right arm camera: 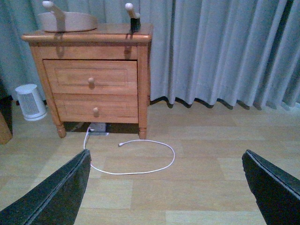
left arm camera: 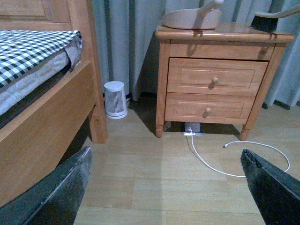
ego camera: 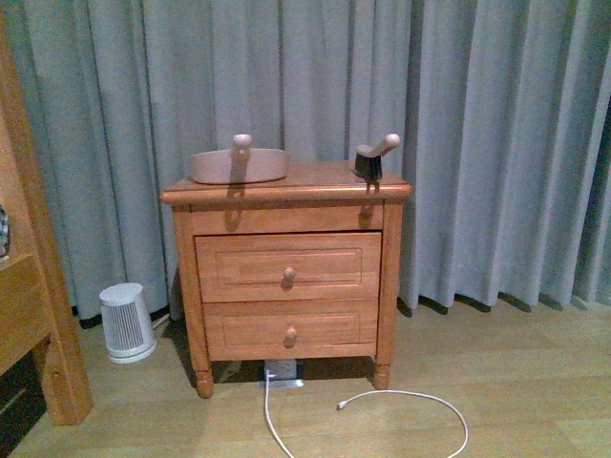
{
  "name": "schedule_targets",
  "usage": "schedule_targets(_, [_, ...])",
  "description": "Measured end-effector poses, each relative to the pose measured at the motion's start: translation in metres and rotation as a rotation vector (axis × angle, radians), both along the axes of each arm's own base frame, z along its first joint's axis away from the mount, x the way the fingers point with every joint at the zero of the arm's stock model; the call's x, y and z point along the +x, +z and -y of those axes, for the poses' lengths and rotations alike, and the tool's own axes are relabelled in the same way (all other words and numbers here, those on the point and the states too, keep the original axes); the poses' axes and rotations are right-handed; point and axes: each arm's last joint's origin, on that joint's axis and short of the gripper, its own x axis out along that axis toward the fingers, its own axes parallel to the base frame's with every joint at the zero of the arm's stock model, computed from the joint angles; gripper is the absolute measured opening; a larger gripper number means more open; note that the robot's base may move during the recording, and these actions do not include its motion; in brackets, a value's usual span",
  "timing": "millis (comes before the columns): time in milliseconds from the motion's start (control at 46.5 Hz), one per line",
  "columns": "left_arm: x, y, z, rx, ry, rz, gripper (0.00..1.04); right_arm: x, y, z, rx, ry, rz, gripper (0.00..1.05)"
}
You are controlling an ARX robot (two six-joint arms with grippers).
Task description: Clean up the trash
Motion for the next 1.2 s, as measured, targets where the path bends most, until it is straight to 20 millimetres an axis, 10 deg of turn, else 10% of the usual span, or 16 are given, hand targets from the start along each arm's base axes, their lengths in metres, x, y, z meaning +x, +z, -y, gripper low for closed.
schedule_targets(1204, [0.0000, 0.0000, 0.0000, 0.000, 0.000, 0.000, 0.97, 0.0000, 0.0000, 0.0000, 0.000, 0.000, 0.000, 0.97])
